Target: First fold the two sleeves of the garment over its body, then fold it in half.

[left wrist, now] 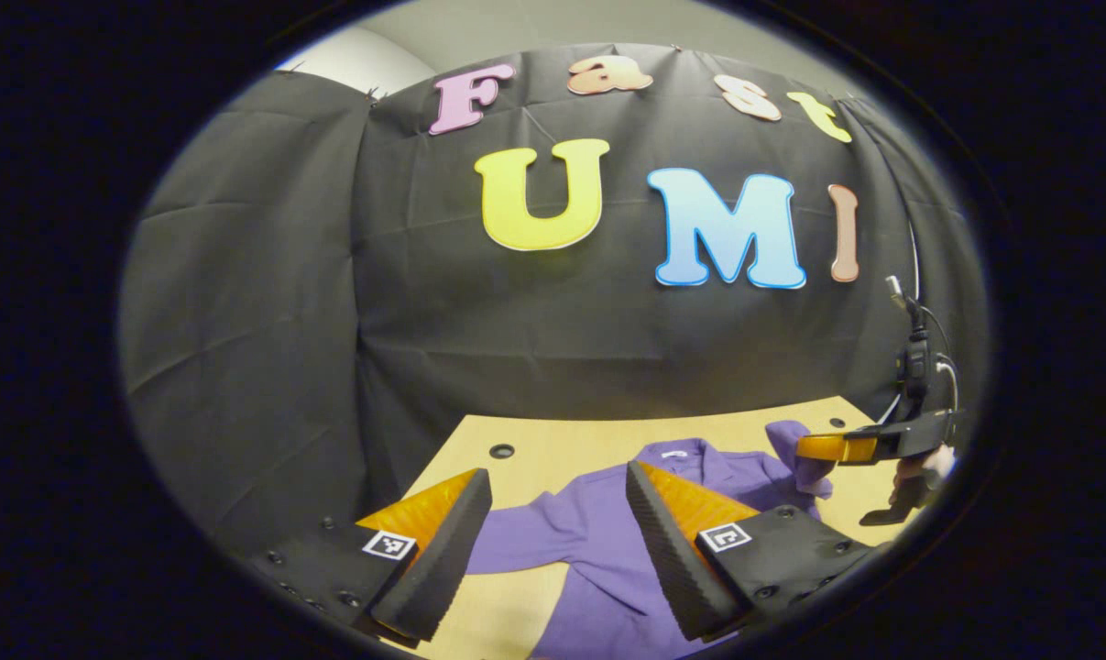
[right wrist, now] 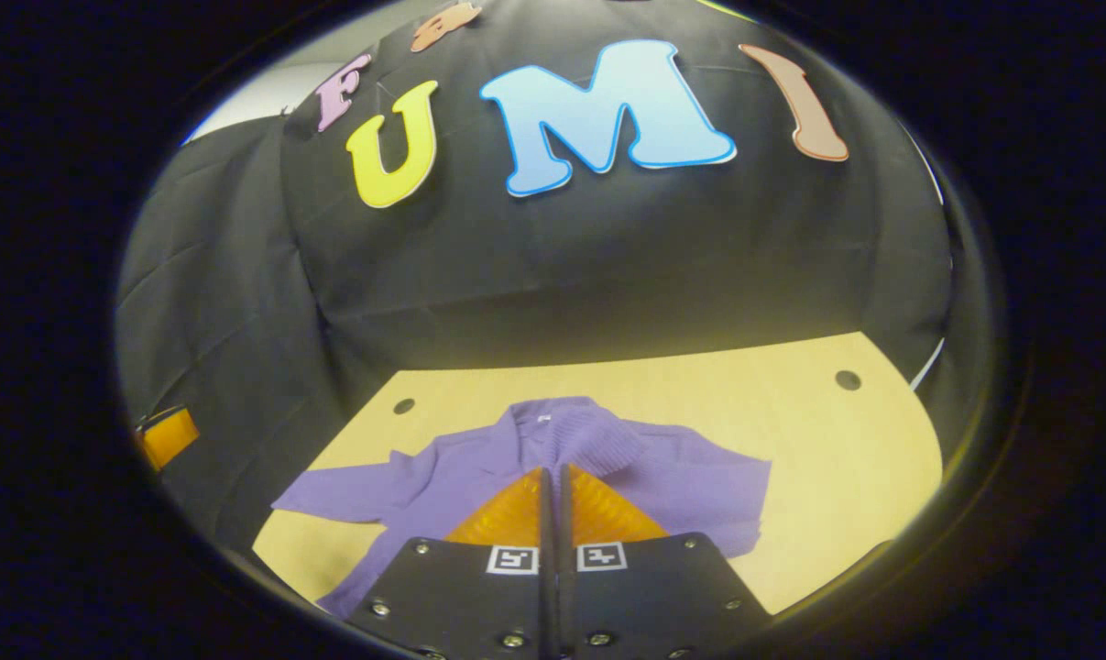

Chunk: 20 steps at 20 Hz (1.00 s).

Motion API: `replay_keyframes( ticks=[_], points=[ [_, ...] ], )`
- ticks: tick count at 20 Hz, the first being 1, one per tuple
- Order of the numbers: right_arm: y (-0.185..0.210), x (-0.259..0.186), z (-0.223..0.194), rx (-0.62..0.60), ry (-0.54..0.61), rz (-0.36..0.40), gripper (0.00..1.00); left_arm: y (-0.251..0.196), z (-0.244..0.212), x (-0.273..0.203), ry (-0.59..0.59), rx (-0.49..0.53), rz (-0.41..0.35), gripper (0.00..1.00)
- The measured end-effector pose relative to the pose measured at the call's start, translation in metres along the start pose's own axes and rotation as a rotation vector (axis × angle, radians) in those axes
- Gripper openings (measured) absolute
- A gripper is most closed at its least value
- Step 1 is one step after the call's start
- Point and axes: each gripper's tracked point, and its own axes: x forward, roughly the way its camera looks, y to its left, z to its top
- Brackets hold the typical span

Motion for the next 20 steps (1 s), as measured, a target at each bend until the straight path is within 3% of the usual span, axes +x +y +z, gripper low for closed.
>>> replay_keyframes(
  ticks=[1, 2, 9, 12, 20],
  points=[
    [0.009, 0.007, -0.005, 0.018, 0.009, 0.015, 0.01, 0.006, 0.000, 0.002, 0.003, 0.001, 0.002, 0.97],
    [0.018, 0.012, -0.011, 0.039, 0.018, 0.032, 0.01, 0.010, -0.002, 0.003, 0.006, 0.003, 0.003, 1.00],
    [0.055, 0.056, -0.067, 0.138, 0.122, 0.088, 0.01, 0.036, -0.012, 0.022, 0.029, 0.021, -0.002, 1.00],
    [0.063, 0.071, -0.089, 0.170, 0.164, 0.104, 0.01, 0.043, -0.020, 0.029, 0.046, 0.024, -0.002, 0.97],
    [0.083, 0.100, -0.141, 0.221, 0.257, 0.140, 0.01, 0.053, -0.040, 0.065, 0.080, -0.010, -0.008, 1.00]
  ],
)
